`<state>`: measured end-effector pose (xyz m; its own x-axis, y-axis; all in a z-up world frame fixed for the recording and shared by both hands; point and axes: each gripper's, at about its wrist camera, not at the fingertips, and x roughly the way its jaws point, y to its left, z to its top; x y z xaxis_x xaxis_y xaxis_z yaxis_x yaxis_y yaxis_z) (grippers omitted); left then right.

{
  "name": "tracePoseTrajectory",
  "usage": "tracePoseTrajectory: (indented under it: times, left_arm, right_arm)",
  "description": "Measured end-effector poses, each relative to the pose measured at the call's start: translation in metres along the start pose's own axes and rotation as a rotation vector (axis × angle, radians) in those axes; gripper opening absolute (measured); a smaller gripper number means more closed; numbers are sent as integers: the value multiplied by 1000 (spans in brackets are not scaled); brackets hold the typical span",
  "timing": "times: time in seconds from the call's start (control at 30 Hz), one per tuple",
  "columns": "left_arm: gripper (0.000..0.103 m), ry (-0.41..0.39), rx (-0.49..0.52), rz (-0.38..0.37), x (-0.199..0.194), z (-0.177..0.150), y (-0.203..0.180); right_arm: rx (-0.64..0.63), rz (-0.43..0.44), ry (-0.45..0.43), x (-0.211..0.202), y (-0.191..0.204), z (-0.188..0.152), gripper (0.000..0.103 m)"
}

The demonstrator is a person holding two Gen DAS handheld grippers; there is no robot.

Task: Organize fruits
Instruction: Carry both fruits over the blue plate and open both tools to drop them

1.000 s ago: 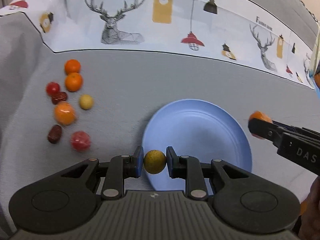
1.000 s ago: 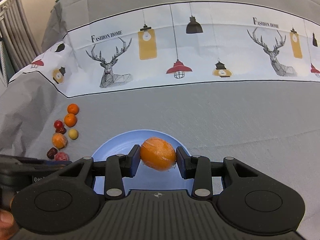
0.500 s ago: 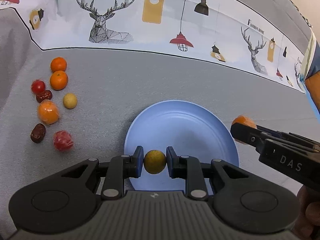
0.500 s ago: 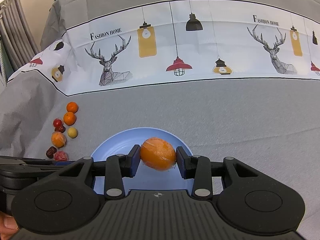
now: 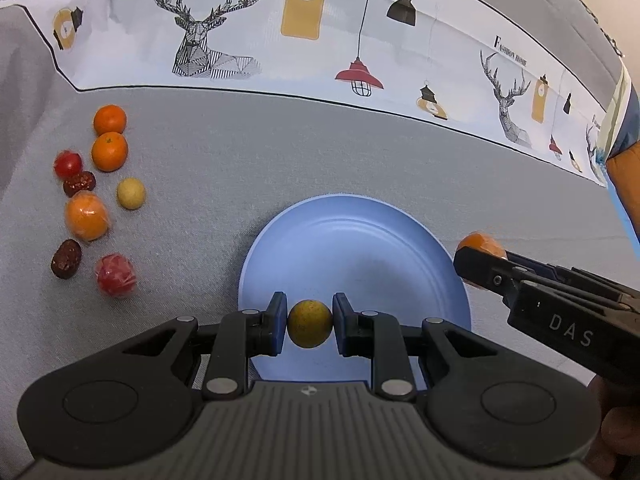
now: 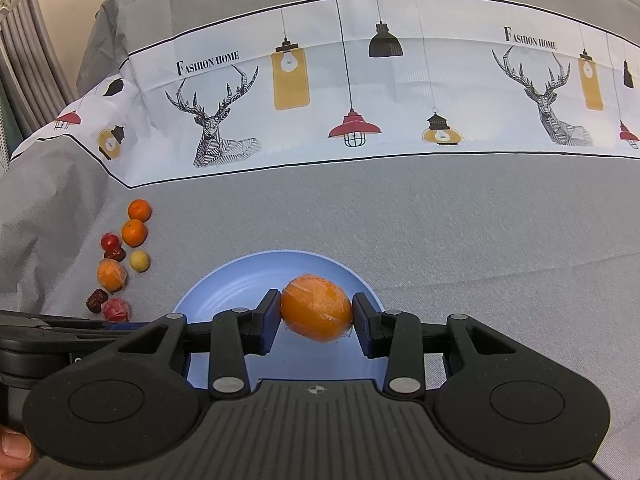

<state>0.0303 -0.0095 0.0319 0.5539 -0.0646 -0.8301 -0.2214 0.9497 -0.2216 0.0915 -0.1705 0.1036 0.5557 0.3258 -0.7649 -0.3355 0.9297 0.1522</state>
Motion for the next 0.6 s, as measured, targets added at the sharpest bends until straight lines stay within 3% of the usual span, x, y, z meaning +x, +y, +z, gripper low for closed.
tracePoseTrajectory:
  times: [0.6]
  left_arm:
    - [27, -4, 4, -1, -1, 0, -3]
  right_arm:
    - [-4, -4, 4, 1, 1, 0, 41]
